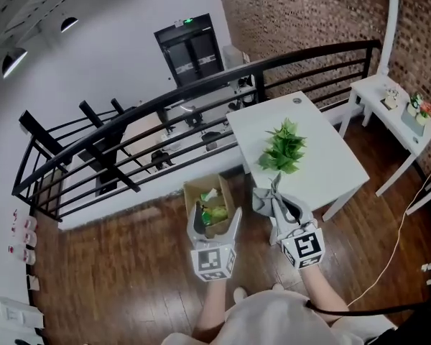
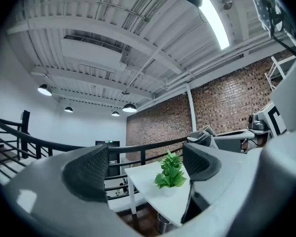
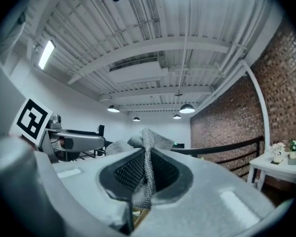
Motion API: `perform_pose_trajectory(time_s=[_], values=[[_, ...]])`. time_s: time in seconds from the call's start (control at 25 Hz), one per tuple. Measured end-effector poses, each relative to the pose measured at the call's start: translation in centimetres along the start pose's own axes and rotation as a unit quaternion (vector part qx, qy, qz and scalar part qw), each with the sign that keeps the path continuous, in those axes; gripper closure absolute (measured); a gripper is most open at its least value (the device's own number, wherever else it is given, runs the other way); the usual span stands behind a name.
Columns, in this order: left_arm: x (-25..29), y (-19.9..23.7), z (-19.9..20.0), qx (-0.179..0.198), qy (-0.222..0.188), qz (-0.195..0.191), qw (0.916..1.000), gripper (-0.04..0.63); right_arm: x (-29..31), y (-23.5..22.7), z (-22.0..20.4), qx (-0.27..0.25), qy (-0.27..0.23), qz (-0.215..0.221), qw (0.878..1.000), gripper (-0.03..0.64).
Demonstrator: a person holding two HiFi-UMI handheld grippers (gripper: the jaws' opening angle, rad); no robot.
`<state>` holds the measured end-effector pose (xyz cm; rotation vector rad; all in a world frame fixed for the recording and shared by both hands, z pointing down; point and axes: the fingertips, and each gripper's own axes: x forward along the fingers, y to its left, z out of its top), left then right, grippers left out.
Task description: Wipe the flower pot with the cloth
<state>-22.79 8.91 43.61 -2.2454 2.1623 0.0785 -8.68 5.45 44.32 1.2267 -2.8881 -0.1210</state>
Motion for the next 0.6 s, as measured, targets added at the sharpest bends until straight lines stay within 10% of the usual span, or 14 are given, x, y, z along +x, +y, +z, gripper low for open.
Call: perform_pose_trajectory(time_s=[0.6], values=[[-3.9,6.5,-0.2,0.005,-0.002,0.036,0.9993,0.132,2.4,7.2,1.6,-0.039,-0.008,0.016,0.999,0.603]])
